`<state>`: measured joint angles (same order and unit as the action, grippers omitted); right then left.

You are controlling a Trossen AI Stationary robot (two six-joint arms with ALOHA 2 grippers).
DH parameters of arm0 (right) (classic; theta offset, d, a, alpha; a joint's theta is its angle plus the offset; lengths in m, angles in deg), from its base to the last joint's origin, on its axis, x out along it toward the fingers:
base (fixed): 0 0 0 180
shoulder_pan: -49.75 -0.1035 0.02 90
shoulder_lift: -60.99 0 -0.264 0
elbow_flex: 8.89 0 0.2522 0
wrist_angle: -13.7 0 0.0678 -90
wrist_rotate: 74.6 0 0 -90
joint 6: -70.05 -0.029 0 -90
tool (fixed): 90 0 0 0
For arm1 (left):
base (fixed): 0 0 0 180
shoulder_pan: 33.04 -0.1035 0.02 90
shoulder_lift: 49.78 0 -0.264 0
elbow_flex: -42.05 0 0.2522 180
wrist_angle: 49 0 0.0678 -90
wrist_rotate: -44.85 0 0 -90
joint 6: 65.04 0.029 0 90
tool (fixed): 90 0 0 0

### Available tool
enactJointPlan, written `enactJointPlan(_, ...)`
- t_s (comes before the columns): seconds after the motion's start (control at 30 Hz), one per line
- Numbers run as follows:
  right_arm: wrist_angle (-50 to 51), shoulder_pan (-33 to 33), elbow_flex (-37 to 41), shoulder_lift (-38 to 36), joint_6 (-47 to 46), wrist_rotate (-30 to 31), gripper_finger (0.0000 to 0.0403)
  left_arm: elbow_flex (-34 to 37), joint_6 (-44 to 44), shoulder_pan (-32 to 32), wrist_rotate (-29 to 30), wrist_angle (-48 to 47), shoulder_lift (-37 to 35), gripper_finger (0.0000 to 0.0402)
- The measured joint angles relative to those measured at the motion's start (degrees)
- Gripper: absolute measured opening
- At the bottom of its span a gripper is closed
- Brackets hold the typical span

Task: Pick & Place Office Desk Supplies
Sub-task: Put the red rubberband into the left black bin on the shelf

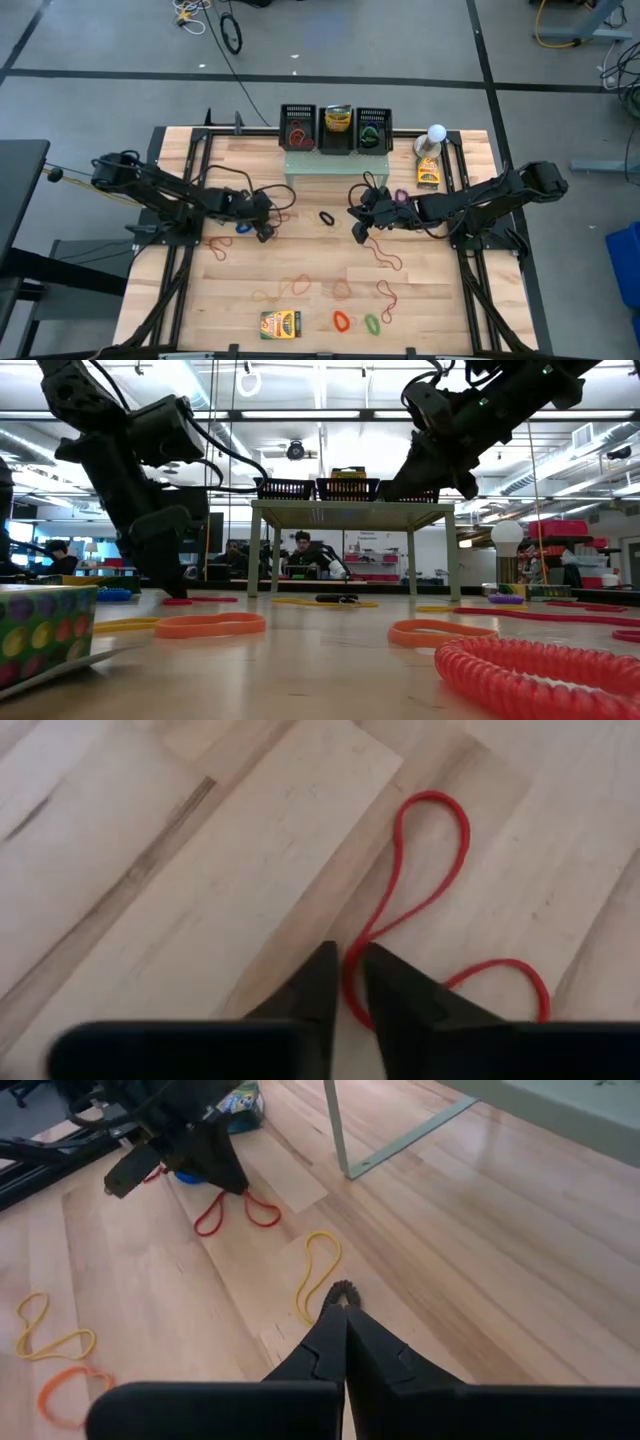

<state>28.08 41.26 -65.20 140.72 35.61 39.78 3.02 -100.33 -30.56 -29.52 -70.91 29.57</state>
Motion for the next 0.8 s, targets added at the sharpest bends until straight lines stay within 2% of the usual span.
enactJointPlan(0.1, -0.1, 0.1, 0.0, 0.0, 0.2, 0.0, 0.0004, -1.5, 2.1, -0.8, -3.3, -3.6, -1.8, 0.0009)
enactJointPlan(0.27, -0.7, 0.1, 0.0, 0.0, 0.4, -0.1, 0.0004, -6.3, 4.5, -1.7, -6.7, -9.7, -7.5, 0.0005)
enactJointPlan(0.57, -1.3, 0.1, 0.0, 0.0, 0.2, -0.2, 0.0005, -15.1, 5.8, -0.9, -5.5, -24.1, -19.1, 0.0004)
enactJointPlan(0.8, -1.3, 0.1, 0.0, 0.0, 0.2, -0.2, 0.0005, -22.9, 11.0, -1.1, -5.0, -24.9, -25.7, 0.0005)
